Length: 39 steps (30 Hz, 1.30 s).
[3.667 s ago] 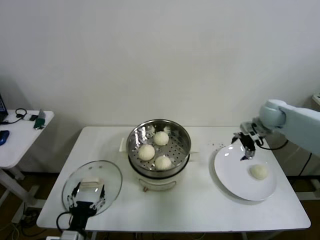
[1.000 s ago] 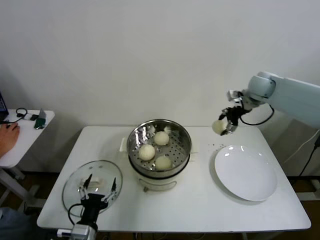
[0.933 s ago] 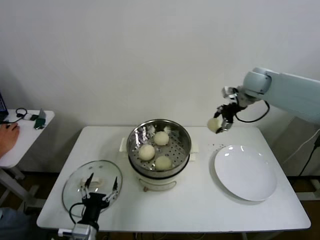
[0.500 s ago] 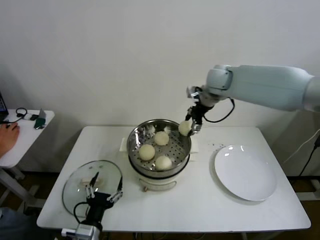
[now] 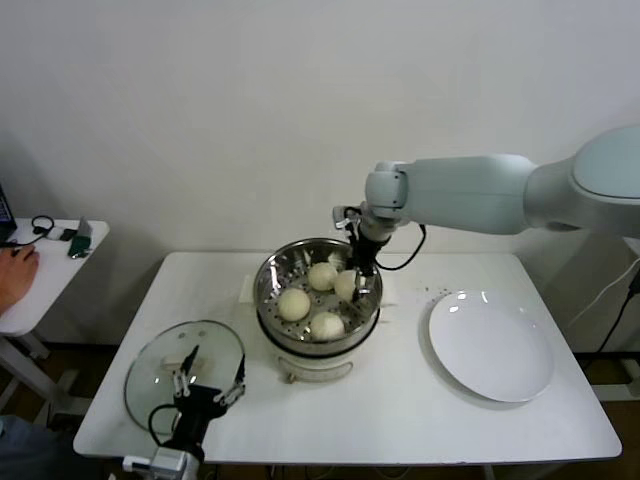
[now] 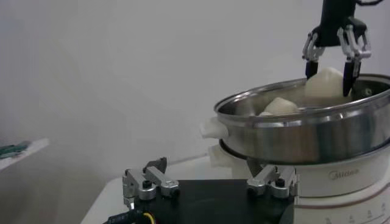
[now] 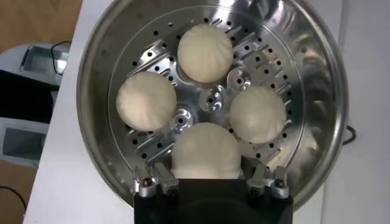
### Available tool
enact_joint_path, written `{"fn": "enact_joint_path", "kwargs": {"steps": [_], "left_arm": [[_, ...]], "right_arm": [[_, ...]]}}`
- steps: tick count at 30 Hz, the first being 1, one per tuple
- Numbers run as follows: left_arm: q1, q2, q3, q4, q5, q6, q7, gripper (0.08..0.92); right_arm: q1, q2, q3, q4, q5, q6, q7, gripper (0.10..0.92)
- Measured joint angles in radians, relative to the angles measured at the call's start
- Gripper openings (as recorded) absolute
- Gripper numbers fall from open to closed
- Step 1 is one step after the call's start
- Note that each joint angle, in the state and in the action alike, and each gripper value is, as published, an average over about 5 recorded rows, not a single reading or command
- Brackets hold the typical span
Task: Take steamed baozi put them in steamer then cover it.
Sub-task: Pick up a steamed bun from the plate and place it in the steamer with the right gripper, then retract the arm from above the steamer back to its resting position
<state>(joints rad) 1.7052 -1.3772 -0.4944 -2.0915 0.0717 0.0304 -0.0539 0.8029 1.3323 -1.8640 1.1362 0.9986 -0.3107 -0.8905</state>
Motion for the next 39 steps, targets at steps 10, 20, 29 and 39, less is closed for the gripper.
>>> {"fn": "enact_joint_path", "kwargs": {"steps": [10, 20, 29, 39], "left_arm": [[-0.012, 0.0, 0.011, 0.011, -0.004, 0.004, 0.0, 0.823], [-0.014, 0.0, 0.01, 0.01, -0.001, 0.007, -0.002, 0.823], [-0.016, 0.001, -0.006, 0.009, 0.007, 0.004, -0.007, 0.823], [-0.026, -0.002, -0.036, 0.024, 0.055, -0.021, -0.011, 0.823]], "right_arm": [[-0.038, 0.026, -0.006, -0.02, -0.031, -0.008, 0.006, 0.801], [-0.026, 0.006, 0.012, -0.002, -0.052, -0.013, -0.012, 0.823], [0.03, -0.108, 0.056, 0.052, -0.023, 0.012, -0.001, 0.823], [-0.001, -0.37, 0.189, 0.175, 0.011, 0.091, 0.174, 0.823]]}}
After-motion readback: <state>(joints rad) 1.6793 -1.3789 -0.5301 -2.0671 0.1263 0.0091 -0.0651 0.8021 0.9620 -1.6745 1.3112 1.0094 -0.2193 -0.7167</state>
